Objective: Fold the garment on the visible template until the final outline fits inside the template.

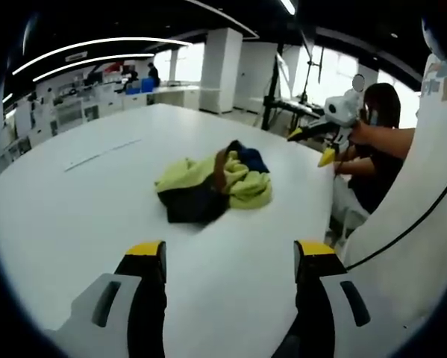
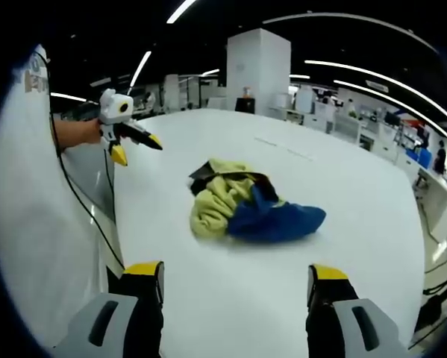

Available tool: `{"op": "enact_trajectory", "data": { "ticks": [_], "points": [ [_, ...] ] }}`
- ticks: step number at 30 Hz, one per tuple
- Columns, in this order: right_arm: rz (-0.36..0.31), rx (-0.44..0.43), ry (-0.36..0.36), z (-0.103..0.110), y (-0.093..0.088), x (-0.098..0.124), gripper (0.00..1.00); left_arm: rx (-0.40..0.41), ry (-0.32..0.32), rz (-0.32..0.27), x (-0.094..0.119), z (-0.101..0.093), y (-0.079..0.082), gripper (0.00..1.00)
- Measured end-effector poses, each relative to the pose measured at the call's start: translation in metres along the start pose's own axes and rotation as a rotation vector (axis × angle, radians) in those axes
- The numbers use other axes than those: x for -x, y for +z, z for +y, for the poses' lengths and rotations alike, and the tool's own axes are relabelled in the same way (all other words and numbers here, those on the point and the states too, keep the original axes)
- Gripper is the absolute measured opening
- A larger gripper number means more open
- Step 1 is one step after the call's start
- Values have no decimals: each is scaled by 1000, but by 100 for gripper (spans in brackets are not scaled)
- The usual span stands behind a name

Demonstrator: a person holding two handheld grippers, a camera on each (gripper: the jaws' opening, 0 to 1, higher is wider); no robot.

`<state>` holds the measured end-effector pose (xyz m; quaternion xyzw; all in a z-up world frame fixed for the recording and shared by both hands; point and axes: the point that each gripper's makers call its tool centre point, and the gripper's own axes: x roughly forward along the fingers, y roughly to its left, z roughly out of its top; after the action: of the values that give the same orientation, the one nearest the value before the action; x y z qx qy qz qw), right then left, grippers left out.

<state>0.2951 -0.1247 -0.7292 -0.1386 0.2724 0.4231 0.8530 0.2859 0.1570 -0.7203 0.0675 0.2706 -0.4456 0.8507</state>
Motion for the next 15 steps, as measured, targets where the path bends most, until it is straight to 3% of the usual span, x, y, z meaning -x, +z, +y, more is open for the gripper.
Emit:
{"op": "enact_trajectory", "data": {
  "ticks": [15],
  "points": [
    [-3, -4, 3, -1, 2, -3, 78, -15, -2, 17, -2, 1, -3, 66]
  ]
}}
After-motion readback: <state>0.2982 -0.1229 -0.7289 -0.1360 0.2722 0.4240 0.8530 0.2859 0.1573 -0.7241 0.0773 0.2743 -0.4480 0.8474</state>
